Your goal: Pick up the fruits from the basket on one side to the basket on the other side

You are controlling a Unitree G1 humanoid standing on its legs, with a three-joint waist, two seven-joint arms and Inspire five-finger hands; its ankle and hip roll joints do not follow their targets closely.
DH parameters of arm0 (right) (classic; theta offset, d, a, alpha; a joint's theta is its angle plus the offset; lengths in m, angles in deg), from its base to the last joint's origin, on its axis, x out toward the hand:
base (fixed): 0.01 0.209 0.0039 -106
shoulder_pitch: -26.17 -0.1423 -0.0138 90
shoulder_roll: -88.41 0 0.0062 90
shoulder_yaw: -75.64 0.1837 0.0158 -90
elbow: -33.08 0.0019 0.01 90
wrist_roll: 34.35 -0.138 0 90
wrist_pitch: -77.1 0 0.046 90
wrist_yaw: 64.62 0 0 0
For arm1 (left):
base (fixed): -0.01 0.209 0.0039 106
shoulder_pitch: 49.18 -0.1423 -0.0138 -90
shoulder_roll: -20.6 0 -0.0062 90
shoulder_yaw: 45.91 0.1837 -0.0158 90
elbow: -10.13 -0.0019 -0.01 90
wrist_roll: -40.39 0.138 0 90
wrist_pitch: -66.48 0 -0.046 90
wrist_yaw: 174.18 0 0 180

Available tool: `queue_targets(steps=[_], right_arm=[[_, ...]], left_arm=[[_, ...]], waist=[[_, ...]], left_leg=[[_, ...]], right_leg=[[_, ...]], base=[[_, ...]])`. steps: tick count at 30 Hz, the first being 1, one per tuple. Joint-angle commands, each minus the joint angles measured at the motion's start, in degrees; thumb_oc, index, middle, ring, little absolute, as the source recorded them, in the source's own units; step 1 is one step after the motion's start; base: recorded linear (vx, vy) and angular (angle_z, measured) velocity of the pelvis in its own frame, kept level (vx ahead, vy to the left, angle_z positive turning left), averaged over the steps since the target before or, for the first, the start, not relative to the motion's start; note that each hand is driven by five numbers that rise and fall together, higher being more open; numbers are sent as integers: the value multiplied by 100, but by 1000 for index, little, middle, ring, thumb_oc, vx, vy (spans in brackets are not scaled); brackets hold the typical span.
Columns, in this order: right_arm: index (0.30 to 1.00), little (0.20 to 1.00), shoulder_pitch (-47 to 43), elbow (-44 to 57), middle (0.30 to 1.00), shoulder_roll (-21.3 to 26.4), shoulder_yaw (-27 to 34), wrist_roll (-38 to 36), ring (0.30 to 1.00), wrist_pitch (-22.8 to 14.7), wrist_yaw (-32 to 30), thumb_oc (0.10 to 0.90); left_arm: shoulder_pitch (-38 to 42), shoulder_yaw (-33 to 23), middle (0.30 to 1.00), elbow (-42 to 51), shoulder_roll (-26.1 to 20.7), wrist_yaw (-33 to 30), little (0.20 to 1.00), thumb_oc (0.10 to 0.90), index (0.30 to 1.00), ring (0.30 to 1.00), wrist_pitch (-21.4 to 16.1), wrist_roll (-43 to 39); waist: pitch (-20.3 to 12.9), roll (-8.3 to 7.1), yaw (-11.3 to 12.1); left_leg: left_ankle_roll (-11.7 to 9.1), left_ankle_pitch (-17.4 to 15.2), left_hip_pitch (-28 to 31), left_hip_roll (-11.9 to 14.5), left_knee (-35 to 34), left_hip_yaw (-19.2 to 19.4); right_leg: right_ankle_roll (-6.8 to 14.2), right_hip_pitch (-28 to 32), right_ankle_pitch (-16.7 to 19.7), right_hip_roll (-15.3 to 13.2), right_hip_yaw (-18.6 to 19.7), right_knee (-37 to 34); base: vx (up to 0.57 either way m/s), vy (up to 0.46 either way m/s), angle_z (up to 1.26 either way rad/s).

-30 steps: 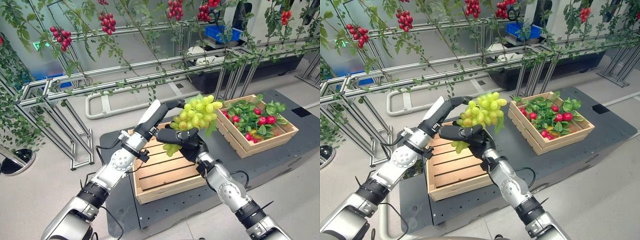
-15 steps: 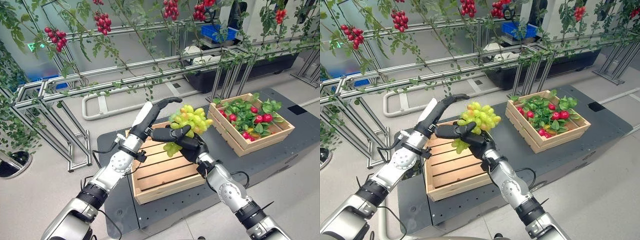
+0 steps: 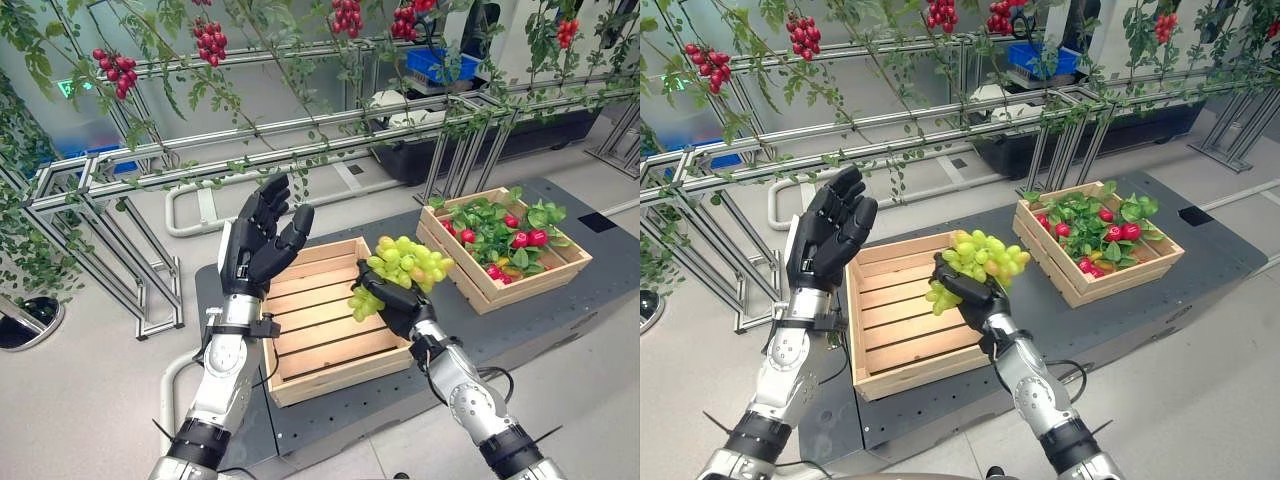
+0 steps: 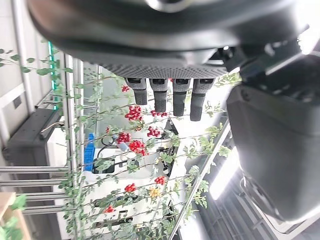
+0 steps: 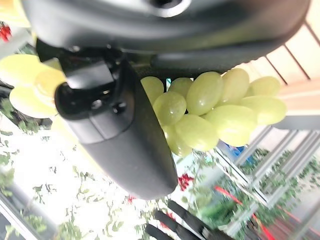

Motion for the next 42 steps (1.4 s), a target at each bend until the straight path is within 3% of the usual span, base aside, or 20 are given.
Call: queue_targets(steps=[1, 3, 5, 6, 8, 9, 10, 14, 17, 26, 27, 29, 32, 33, 34, 35, 36, 37, 39, 42], right_arm=[[300, 300, -393, 824, 300, -244, 701, 106, 300, -922, 348, 400], [300, 300, -282, 793, 300, -184, 876, 101, 300, -944, 458, 400], [300, 300, -224, 799, 300, -93, 1000, 88, 300, -939, 524, 400], [300, 300, -186, 800, 300, -1, 1106, 101, 300, -937, 579, 400], [300, 300, -196, 754, 300, 140, 1177, 42, 300, -897, 710, 400], [300, 300, -313, 705, 300, 235, 1116, 41, 300, -844, 740, 400], [300, 300, -656, 504, 300, 282, 961, 208, 300, -905, 748, 400], [300, 300, -926, 440, 300, 331, 963, 170, 300, -868, 514, 400], [300, 300, -851, 594, 300, 398, 1044, 115, 300, -866, 642, 400], [300, 300, -424, 689, 300, 428, 1264, 234, 300, -941, 665, 400], [300, 300, -269, 746, 300, 436, 1335, 247, 300, -1026, 713, 400], [300, 300, -92, 768, 300, 377, 1410, 244, 300, -1080, 794, 400], [300, 300, -13, 777, 300, 360, 1464, 69, 300, -990, 901, 400], [300, 300, -8, 769, 300, 350, 1466, 26, 300, -928, 1000, 400], [300, 300, -27, 736, 300, 308, 1421, -56, 300, -770, 1212, 400], [300, 300, -34, 732, 300, 303, 1413, -66, 300, -761, 1232, 400], [300, 300, -78, 693, 300, 274, 1339, -87, 300, -729, 1321, 400], [300, 300, -101, 700, 300, 233, 1221, -22, 300, -750, 1248, 400], [300, 300, -130, 687, 300, 206, 1096, 53, 300, -732, 1135, 400], [300, 300, -86, 599, 300, 178, 930, 105, 300, -706, 1148, 400]], left_arm=[[433, -234, 900, 243, -249, 16, 900, 800, 900, 900, -238, -266], [201, -395, 900, 118, -267, 3, 900, 800, 900, 900, -112, -318], [35, -456, 900, 58, -303, 29, 900, 800, 900, 900, -147, -293], [-89, -496, 900, 11, -313, 24, 900, 800, 900, 900, -210, -206], [-300, -651, 900, 3, -307, 63, 900, 800, 900, 900, -355, -204], [-473, -762, 900, 12, -278, 22, 900, 800, 900, 900, -480, -219], [-490, -888, 900, 41, -278, 2, 900, 800, 900, 900, -519, -239], [-174, -748, 900, -9, -363, -338, 900, 800, 900, 900, -431, 137], [24, -694, 900, -194, -433, -596, 900, 800, 900, 900, -687, 359], [384, -541, 900, -281, -517, -762, 900, 800, 900, 900, -862, 656], [517, -454, 900, -283, -549, -712, 900, 800, 900, 900, -898, 694], [588, -356, 900, -310, -538, -785, 900, 800, 900, 900, -872, 780], [504, -364, 900, -283, -561, -1073, 900, 800, 900, 900, -654, 950], [402, -442, 900, -257, -622, -1252, 900, 800, 900, 900, -510, 1030], [199, -643, 900, -189, -779, -1481, 900, 800, 900, 900, -276, 1050], [177, -666, 900, -178, -796, -1517, 900, 800, 900, 900, -272, 1067], [56, -778, 900, -129, -874, -1546, 900, 800, 900, 900, -42, 1027], [26, -795, 900, -141, -912, -1516, 900, 800, 900, 900, 241, 988], [31, -725, 900, -237, -851, -1557, 900, 800, 900, 900, 422, 1010], [17, -631, 900, -390, -700, -1710, 900, 800, 900, 900, 539, 1097]], waist=[[-163, -180, -53], [-112, -223, -63], [-43, -305, -52], [44, -372, 4], [167, -395, 166], [221, -365, 351], [263, -287, 477], [255, -203, 407], [153, -191, 278], [77, -187, -60], [162, -203, -212], [214, -215, -318], [283, -174, -306], [336, -130, -259], [422, -25, -113], [422, -18, -92], [441, 77, -22], [416, 166, 10], [366, 171, 26], [246, 96, 81]], left_leg=[[218, -285, -104, -29, 7, -96], [195, -213, -43, 24, 11, -23], [145, -300, -192, 57, 463, -9], [108, -356, -462, 43, 1093, -171], [225, -597, -784, -262, 1734, -911], [348, -598, -862, -677, 1428, -1895], [452, -493, -886, -898, 1110, -2362], [530, -430, -874, -932, 859, -2241], [566, -449, -825, -956, 645, -2147], [737, -998, -812, -1014, 1137, -1400], [815, -1164, -874, -1077, 1380, -1210], [869, -1240, -906, -1148, 1449, -1075], [808, -1176, -826, -1143, 1347, -881], [755, -1091, -744, -1083, 1213, -710], [698, -864, -600, -946, 898, -349], [697, -831, -596, -935, 860, -306], [695, -661, -521, -842, 606, -163], [733, -519, -476, -801, 320, -188], [767, -469, -484, -834, 180, -223], [749, -376, -566, -845, 88, -184]], right_leg=[[-192, 453, -458, -182, -186, 14], [-274, 411, -514, -103, -105, 120], [-351, 393, -470, -59, 14, 103], [-419, 379, -427, -37, 104, 99], [-445, 310, -422, -17, 386, 203], [-428, 195, -352, 40, 777, 266], [-427, 80, -346, 97, 1038, 319], [-310, -172, -274, 39, 1100, 443], [-185, -310, -91, -5, 1282, 219], [-11, -533, 16, -124, 1578, 197], [75, -687, 141, -157, 1814, 232], [158, -807, 400, -238, 1879, 148], [201, -933, 740, -375, 1479, 26], [234, -1049, 862, -426, 1111, 205], [296, -1276, 912, -559, 352, 1073], [294, -1305, 904, -573, 295, 1180], [230, -1357, 698, -583, 31, 1842], [55, -1335, 168, -498, -52, 2731], [-48, -1233, -153, -420, -140, 3186], [-140, -755, -601, -298, -335, 2671]], base=[[22, -99, -1], [-12, -124, -2], [-61, -105, -5], [-79, -42, -7], [-86, 44, -27], [-157, 214, -65], [-189, 283, -105], [-128, 215, -117], [-106, 179, -99], [-98, 181, -35], [-135, 172, -28], [-192, 227, -35], [-146, 126, -56], [-247, 147, -98], [-209, 115, -91], [-238, 103, -139], [-209, 50, -161], [-229, 28, -172], [-141, -41, -93], [-50, -114, -44]])
